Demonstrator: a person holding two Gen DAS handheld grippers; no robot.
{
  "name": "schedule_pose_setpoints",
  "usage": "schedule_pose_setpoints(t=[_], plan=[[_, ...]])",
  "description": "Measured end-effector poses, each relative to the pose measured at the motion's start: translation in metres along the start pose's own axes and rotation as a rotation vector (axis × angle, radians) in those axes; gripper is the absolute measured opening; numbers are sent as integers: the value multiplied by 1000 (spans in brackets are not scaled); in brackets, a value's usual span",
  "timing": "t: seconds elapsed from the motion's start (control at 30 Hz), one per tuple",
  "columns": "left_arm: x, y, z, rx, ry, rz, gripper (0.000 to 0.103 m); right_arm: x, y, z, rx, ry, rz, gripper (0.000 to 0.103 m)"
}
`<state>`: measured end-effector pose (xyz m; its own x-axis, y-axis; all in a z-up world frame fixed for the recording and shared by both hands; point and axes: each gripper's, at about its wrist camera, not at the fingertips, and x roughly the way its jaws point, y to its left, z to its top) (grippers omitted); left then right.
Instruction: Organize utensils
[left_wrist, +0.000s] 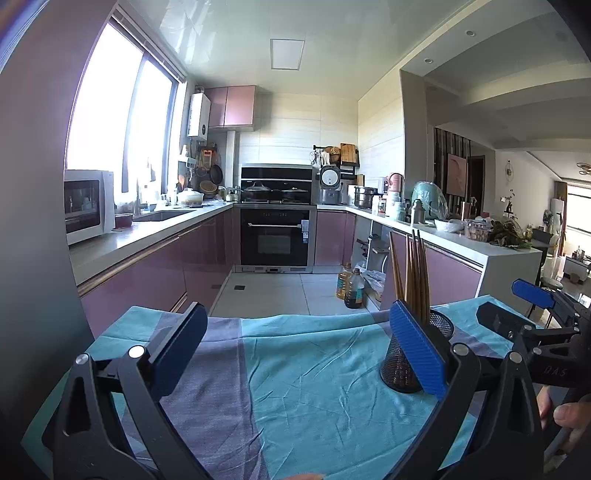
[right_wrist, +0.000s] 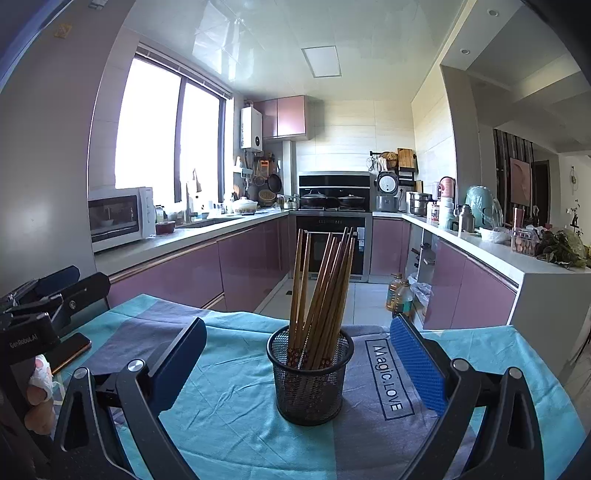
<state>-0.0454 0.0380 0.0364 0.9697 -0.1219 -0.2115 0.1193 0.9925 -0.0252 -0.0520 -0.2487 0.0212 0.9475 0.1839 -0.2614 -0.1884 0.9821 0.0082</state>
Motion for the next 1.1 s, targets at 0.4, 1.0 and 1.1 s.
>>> schedule_pose_setpoints(t=[0.4,1.0,1.1], plan=[[-6,3,1,0,-17,7,97,0,3,0,4,-4,0,96],[-7,2,-1,7,-19,14,97,-1,4,2,-1,-3,-4,96],[-7,2,-1,5,-19,14,97,-1,4,2,0,-4,-6,96]])
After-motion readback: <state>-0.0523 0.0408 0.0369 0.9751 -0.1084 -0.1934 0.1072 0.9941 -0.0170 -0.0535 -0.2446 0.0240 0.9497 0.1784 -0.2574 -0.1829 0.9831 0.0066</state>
